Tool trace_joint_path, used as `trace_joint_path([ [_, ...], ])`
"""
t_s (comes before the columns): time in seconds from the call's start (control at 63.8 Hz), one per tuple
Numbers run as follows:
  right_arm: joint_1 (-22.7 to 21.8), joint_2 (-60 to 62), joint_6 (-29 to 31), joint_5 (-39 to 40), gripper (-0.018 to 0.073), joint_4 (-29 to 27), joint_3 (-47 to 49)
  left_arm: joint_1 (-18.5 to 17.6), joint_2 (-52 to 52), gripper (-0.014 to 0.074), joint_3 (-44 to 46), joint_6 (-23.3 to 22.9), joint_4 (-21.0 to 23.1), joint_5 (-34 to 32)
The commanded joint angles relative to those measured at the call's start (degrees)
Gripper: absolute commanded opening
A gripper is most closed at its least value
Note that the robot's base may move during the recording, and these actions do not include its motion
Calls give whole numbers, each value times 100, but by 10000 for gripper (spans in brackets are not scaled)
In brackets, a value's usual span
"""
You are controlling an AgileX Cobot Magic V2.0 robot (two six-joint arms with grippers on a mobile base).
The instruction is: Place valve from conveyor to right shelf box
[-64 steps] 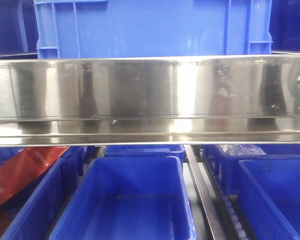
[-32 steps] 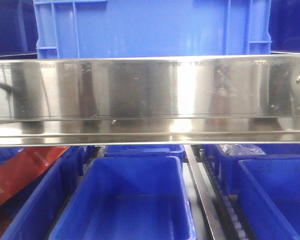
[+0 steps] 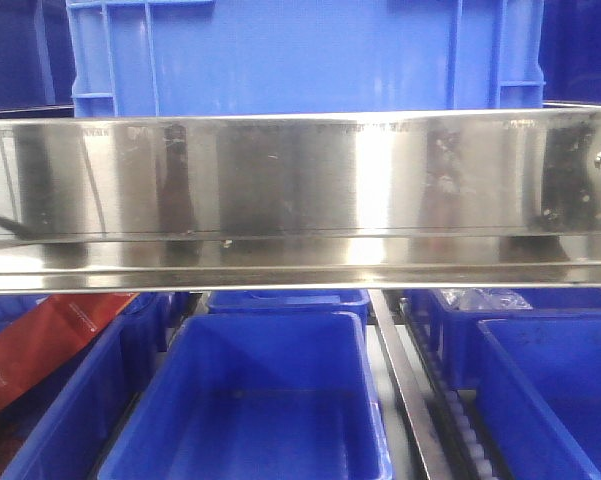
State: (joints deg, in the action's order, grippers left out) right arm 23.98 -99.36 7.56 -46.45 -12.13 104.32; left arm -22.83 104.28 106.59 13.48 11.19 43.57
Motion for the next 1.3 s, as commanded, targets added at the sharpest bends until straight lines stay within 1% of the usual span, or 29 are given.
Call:
trace_joint_path([
  [0.0, 1, -15, 55, 206, -150, -5, 92, -24, 0, -111, 103, -18, 64, -257],
  [0.094, 1, -127, 65, 86, -113, -5, 92, -24, 50, -110, 103, -18, 64, -257],
  [0.141, 1, -153, 65, 13, -62, -5, 92, -24, 61, -102, 103, -18, 64, -242],
  [0.188, 1, -174, 65, -36, 2, -5, 92, -24, 70, -64, 103, -18, 64, -210],
  [0.235, 1, -198, 65, -82, 101, -5, 92, -24, 82, -13, 103, -18, 64, -199],
  [0.266, 1, -197, 65, -124, 164, -5, 92, -24, 82, 29, 103, -18, 64, -199],
  [0.313, 1, -197, 65, -150, 259, -5, 92, -24, 82, 122, 103, -18, 93, -187],
  [0.329, 1, -197, 65, -150, 306, -5, 92, -24, 82, 153, 103, -18, 109, -175],
  [0.376, 1, -197, 65, -193, 396, -5, 97, -24, 82, 248, 103, -18, 146, -147],
  [0.392, 1, -197, 65, -207, 423, -5, 107, -24, 82, 298, 103, -18, 159, -135],
  [0.407, 1, -197, 65, -226, 449, -5, 107, -24, 82, 314, 103, -18, 159, -130],
  [0.439, 1, -197, 65, -282, 505, -5, 145, -24, 82, 380, 103, -18, 159, -98],
  [0.47, 1, -187, 65, -342, 540, -5, 177, -24, 82, 457, 103, -18, 159, -84],
  [0.517, 1, -187, 65, -410, 572, -5, 242, -24, 69, 537, 103, -18, 159, -61],
  [0.58, 1, -153, 65, -512, 568, -5, 334, -24, 18, 614, 119, -18, 159, -32],
  [0.595, 1, -141, 65, -534, 568, -5, 362, -24, 4, 617, 134, -18, 159, -31],
  [0.737, 1, 61, 65, -630, 556, -5, 635, -24, -194, 588, 324, -18, 116, 234],
  [0.815, 1, 267, 65, -606, 489, -5, 690, -24, -392, 559, 417, -18, 117, 362],
  [0.878, 1, 503, 65, -582, 371, -5, 690, -24, -570, 510, 529, -18, 117, 460],
  [0.94, 1, 720, 65, -572, 225, 5, 690, -24, -734, 421, 627, -18, 73, 549],
  [0.956, 1, 763, 65, -571, 171, 5, 690, -24, -776, 398, 643, -18, 42, 549],
  [0.972, 1, 812, 65, -571, 135, 16, 690, -24, -818, 374, 658, -18, 19, 549],
  [1.05, 1, 1089, 65, -571, -68, 53, 690, -14, -1083, 224, 666, -18, -90, 549],
  [1.113, 1, 1292, 65, -583, -172, 112, 690, -14, -1285, 80, 666, -18, -135, 573],
  [1.144, 1, 1411, 65, -583, -161, 156, 668, -1, -1395, 13, 666, -18, -161, 633],
  [1.222, 1, 1706, -1, -492, -156, 305, 457, 45, -1630, -111, 666, -18, -161, 848],
  [1.285, 1, 1999, -28, -285, -156, 338, 147, 165, -1833, -111, 614, -18, -176, 1048],
])
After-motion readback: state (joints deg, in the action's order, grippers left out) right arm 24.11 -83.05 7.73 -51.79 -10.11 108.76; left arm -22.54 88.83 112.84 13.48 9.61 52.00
